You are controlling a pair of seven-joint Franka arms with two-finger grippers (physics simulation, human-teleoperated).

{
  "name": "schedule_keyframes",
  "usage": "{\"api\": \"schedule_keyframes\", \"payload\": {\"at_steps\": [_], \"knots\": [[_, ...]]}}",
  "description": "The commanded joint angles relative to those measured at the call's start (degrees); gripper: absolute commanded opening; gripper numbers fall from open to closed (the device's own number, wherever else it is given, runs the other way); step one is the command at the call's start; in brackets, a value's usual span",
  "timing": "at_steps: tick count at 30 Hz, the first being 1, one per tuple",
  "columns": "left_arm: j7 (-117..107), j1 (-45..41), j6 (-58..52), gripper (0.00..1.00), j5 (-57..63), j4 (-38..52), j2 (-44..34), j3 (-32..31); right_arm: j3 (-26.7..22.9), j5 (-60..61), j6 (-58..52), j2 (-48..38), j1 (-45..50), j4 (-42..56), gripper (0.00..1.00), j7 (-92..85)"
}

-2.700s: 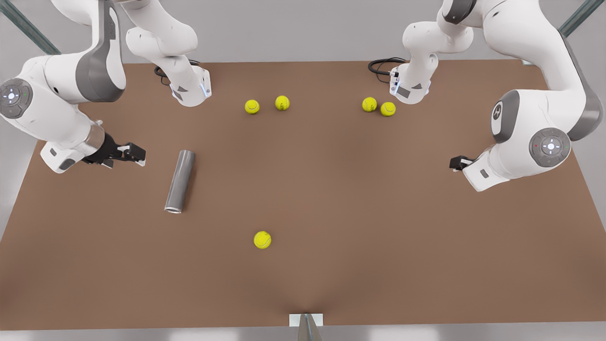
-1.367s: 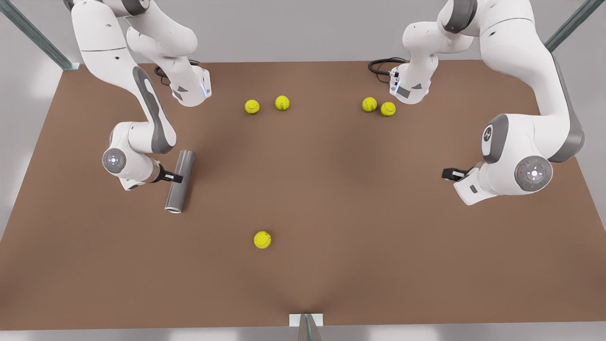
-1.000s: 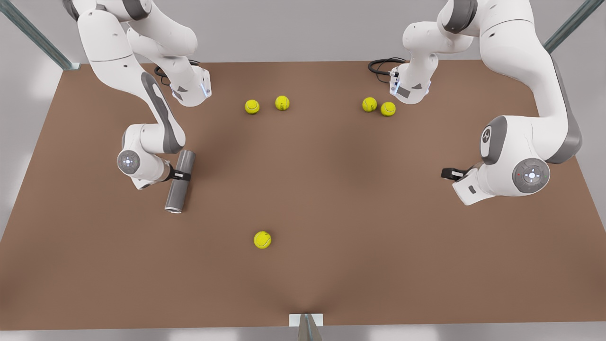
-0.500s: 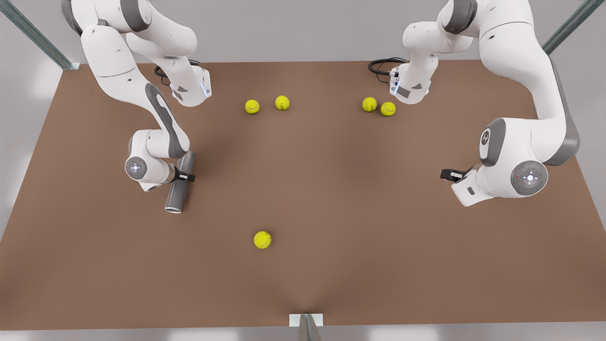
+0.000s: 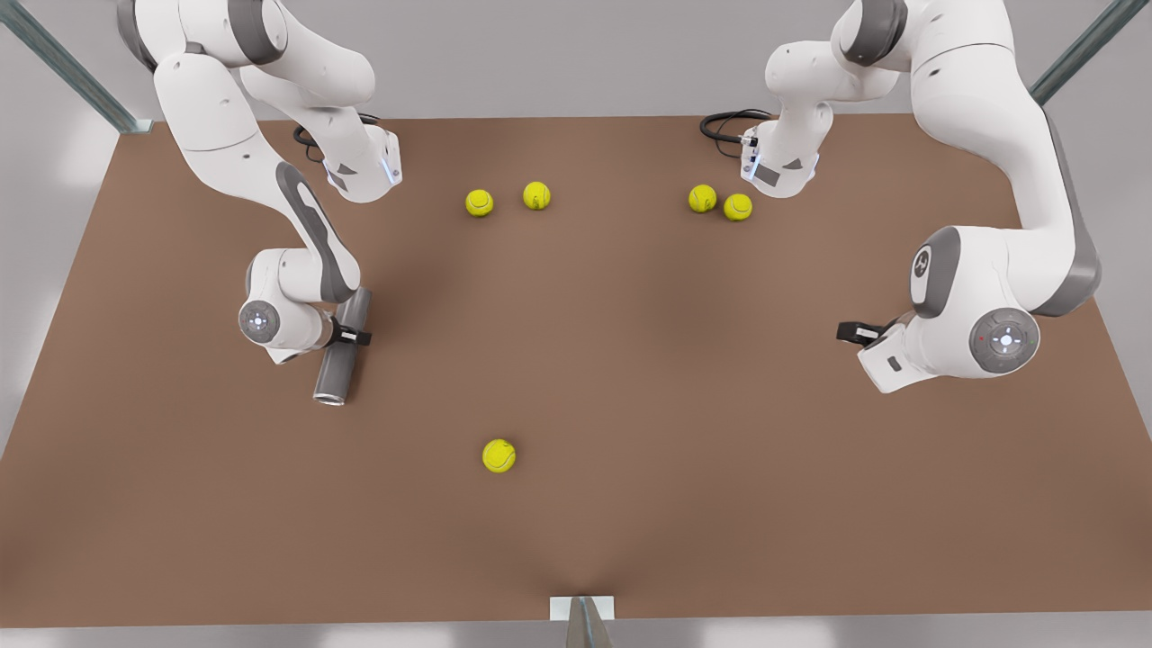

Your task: Put the tennis tube upright

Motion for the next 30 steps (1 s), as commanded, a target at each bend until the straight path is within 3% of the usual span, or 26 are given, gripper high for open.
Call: {"api": "schedule_keyframes", "payload": {"at_steps": [1,2,6,7,24,30], "knots": [[0.00,-0.02,0.00,1.00,0.08,-0.05,-0.01,-0.04,0.00,0.00,0.03,0.00,0.01,0.00,1.00,0.00],[0.00,-0.02,0.00,1.00,-0.01,-0.06,0.08,0.05,0.00,0.00,-0.06,0.00,0.01,0.00,1.00,0.00],[0.00,-0.02,-0.18,1.00,-0.01,-0.06,0.08,0.05,0.00,0.00,-0.06,-0.09,0.01,0.18,0.79,0.00],[0.00,-0.02,-0.26,1.00,-0.01,-0.06,0.08,0.05,0.00,0.00,-0.06,-0.09,0.01,0.26,0.78,-0.09],[0.00,-0.02,-0.35,1.00,-0.01,-0.32,0.08,0.05,0.00,0.00,-0.94,-0.18,0.80,2.11,0.75,-1.14],[0.00,-0.02,-0.35,1.00,-0.01,-0.32,-0.01,0.05,0.00,0.53,-4.28,-0.09,5.72,7.38,0.75,-0.53]]}}
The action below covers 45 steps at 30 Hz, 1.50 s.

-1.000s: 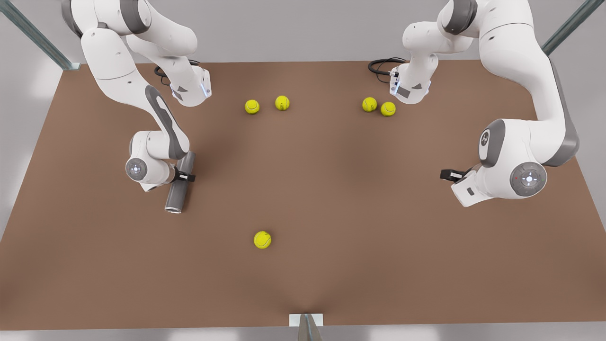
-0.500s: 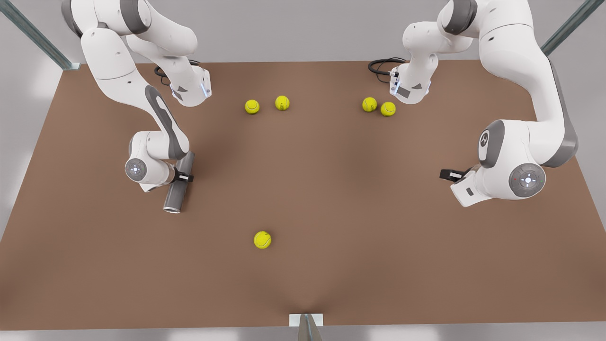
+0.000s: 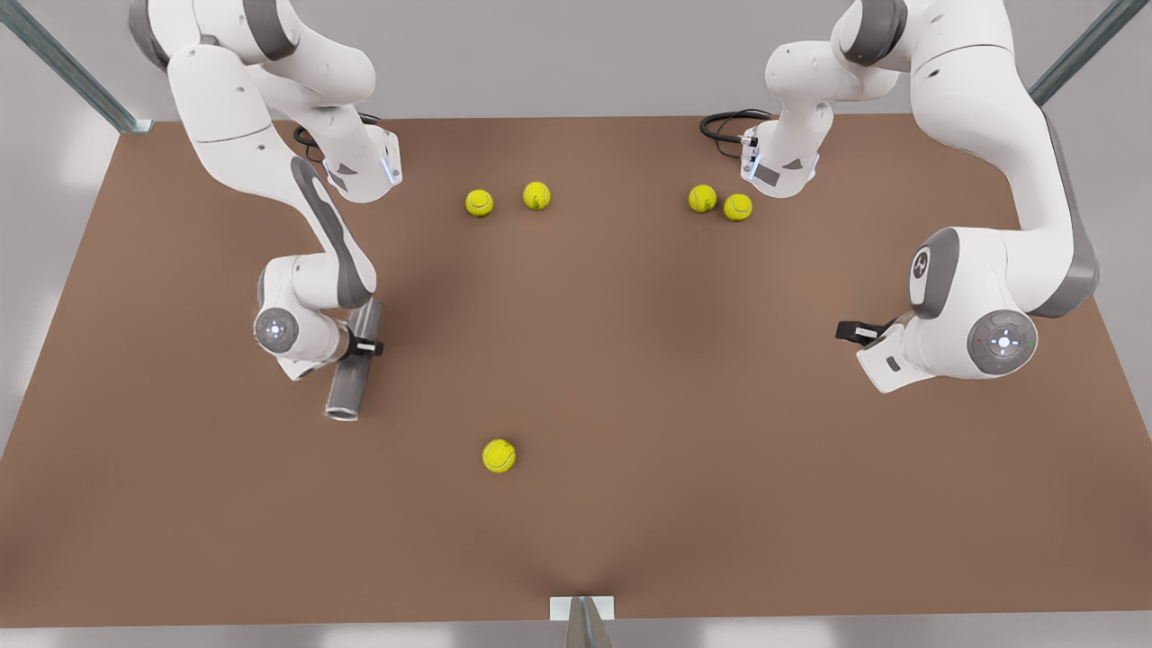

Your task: Put the tennis tube upright

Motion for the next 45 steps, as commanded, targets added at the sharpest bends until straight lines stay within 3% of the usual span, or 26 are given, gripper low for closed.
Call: {"api": "schedule_keyframes", "payload": {"at_steps": [1,8,21,24,33,37,45], "knots": [[0.07,0.00,0.00,1.00,0.00,0.01,-0.08,0.00,0.00,-0.07,-0.02,0.00,0.50,0.16,0.75,0.05],[0.07,0.00,-0.44,1.00,0.00,-0.17,-0.09,0.00,0.00,4.05,-1.34,0.61,12.01,6.83,0.76,0.23],[0.07,0.00,-0.44,1.00,0.00,-0.17,-0.09,0.00,-1.23,3.44,-1.78,9.41,29.07,22.48,0.76,-1.44],[0.07,0.00,-0.44,1.00,0.00,-0.17,0.00,0.00,-4.92,3.36,-1.78,13.71,34.60,27.84,0.76,-6.54],[0.07,0.00,-0.44,1.00,0.00,-0.26,0.00,0.00,-6.59,1.69,-1.25,19.42,41.64,37.33,0.77,-22.62],[0.07,0.00,-0.35,1.00,0.00,-0.26,0.00,0.00,-10.02,1.69,-0.99,20.30,44.98,37.77,0.79,-28.25],[0.07,0.09,-0.26,1.00,0.00,-0.26,0.18,0.00,-10.55,-2.80,-0.72,23.12,47.35,39.88,0.79,-36.07]]}}
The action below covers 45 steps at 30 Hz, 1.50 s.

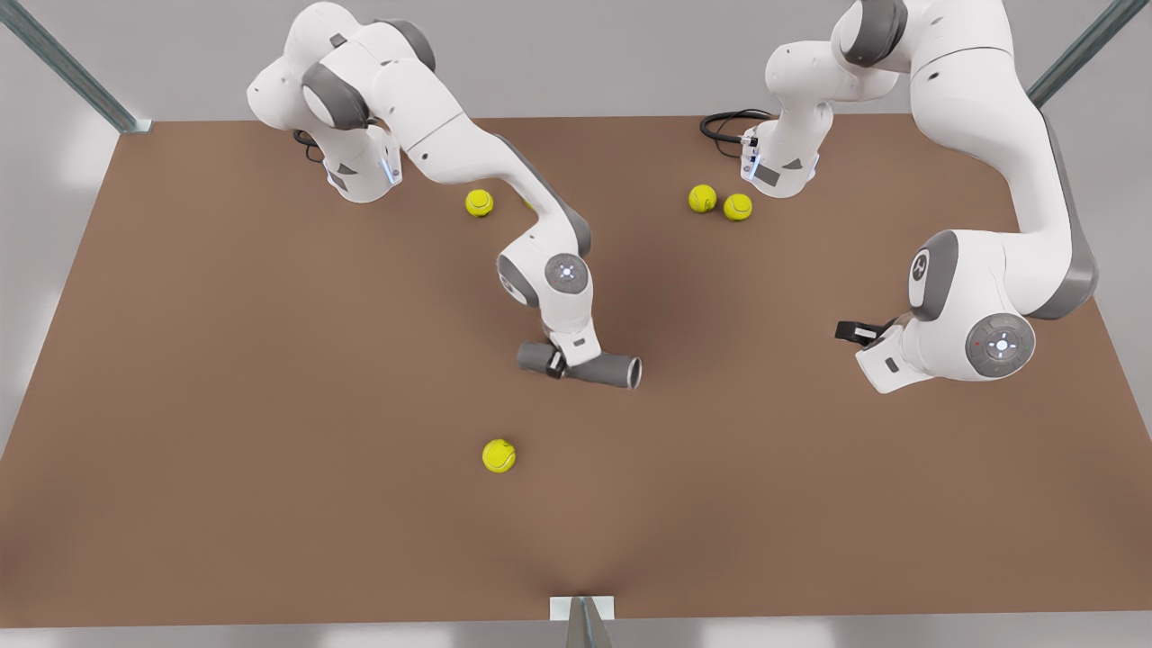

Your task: Put the tennis tube upright

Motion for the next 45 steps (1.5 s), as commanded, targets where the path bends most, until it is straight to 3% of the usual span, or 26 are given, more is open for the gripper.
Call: {"api": "schedule_keyframes", "payload": {"at_steps": [1,4,6,12,14,17,18,19,21,22,24,28,31,45], "knots": [[0.00,0.00,0.04,1.00,0.00,0.00,0.00,0.00,0.00,-0.11,0.34,0.36,0.00,0.00,0.79,0.00],[0.17,0.97,0.30,1.00,0.00,0.00,0.35,0.00,-0.09,-0.11,1.93,1.33,0.09,0.00,0.83,0.09],[0.18,0.88,0.30,1.00,0.00,0.00,0.35,0.00,-0.18,-0.11,1.93,1.33,0.26,0.00,1.00,0.18],[0.18,0.79,0.04,1.00,0.00,-0.18,0.35,0.00,-0.18,0.50,1.49,0.45,0.35,0.09,1.00,0.00],[0.00,0.70,0.04,1.00,-1.66,0.09,0.35,0.00,-0.18,7.35,-7.38,-7.10,-1.14,0.09,1.00,0.26],[-0.35,0.44,0.13,1.00,-4.30,3.69,0.78,-0.18,-0.18,13.86,-31.73,-22.57,-18.97,0.09,1.00,15.45],[-2.89,0.53,1.53,1.00,-11.66,5.27,4.12,-0.26,-0.26,13.42,-36.39,-23.72,-24.60,0.79,1.00,25.38],[-14.05,1.05,6.01,1.00,-26.34,9.05,11.85,-0.18,-0.26,11.76,-39.82,-23.63,-28.38,2.72,1.00,36.11],[-12.33,6.85,10.76,1.00,-54.99,10.11,24.33,-0.44,-0.26,6.40,-40.44,-23.54,-33.93,2.55,1.00,36.12],[0.24,8.44,9.36,1.00,-59.41,9.84,29.17,-0.44,-0.18,-0.99,-40.44,-23.54,-33.93,2.55,1.00,33.58],[22.58,8.44,7.86,1.00,-63.01,9.14,35.59,-2.02,-0.18,-0.90,-42.98,-23.54,-33.93,5.62,1.00,33.22],[24.26,4.84,14.97,1.00,-65.04,9.40,37.09,-9.58,-0.62,-1.52,-46.06,-23.28,-37.79,10.20,1.00,34.01],[23.91,1.23,19.73,1.00,-68.11,9.14,37.09,-9.58,-0.62,-1.52,-47.82,-23.37,-38.94,10.20,1.00,34.01],[25.14,-1.41,15.16,1.00,-68.11,4.57,37.09,-9.58,-0.70,-2.22,-47.91,-23.54,-38.94,10.20,1.00,34.01]]}}
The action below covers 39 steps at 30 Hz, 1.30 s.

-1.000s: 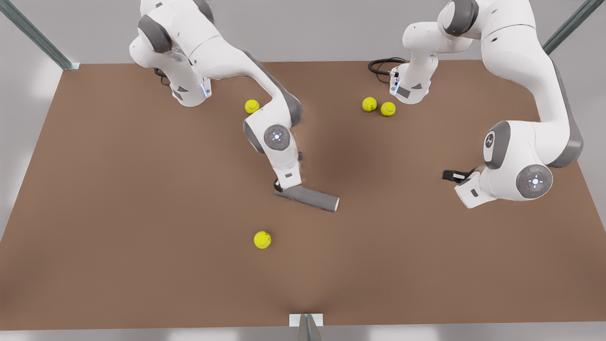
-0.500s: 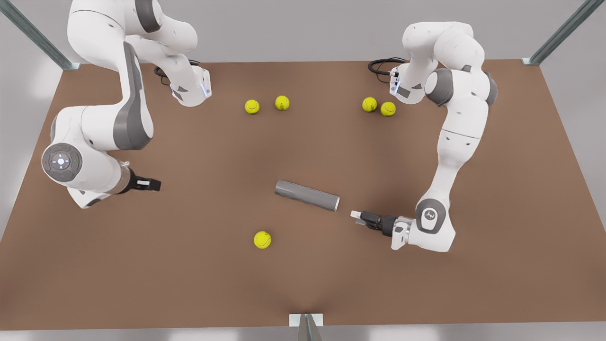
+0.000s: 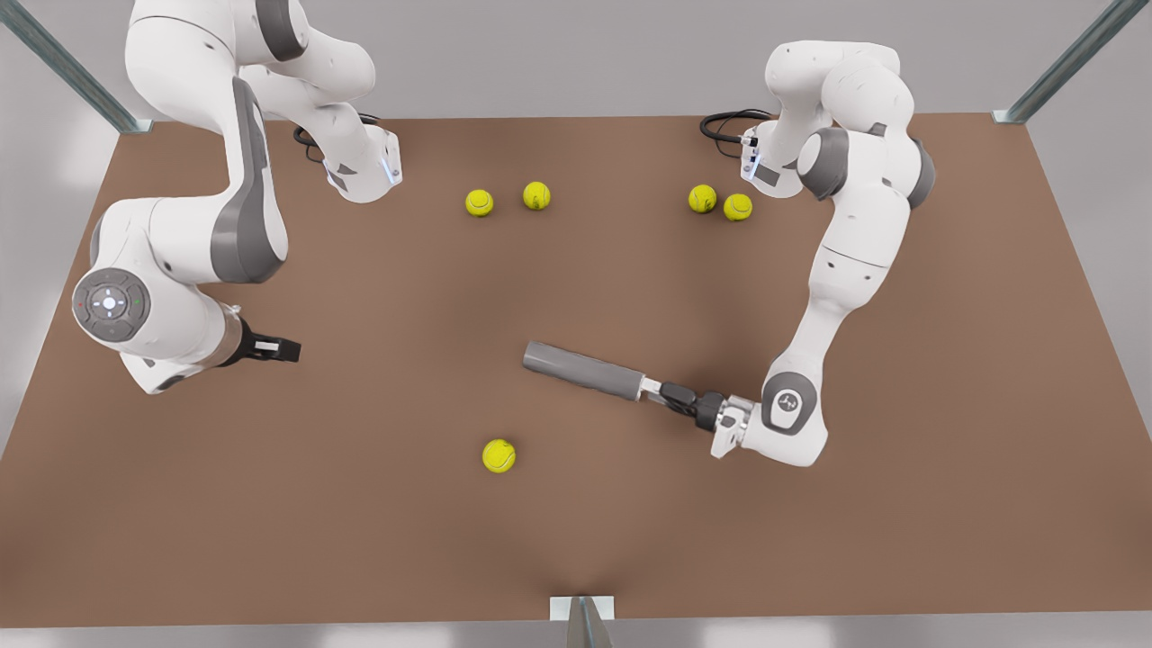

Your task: Put the tennis tube upright

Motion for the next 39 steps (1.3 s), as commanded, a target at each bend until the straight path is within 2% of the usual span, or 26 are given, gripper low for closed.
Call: {"api": "schedule_keyframes", "payload": {"at_steps": [1,34,39], "knots": [[0.02,-0.10,-0.02,1.00,-0.04,-0.19,0.00,0.00,0.00,0.00,-0.17,0.00,0.00,0.00,1.00,0.00],[0.81,-4.50,2.44,1.00,-0.22,-0.37,2.54,0.00,0.53,0.00,-0.88,0.00,0.62,0.88,1.00,0.00],[0.72,-4.50,2.35,0.81,-0.13,-0.37,2.54,0.00,0.53,0.09,-0.88,0.00,0.62,0.88,1.00,0.00]]}}
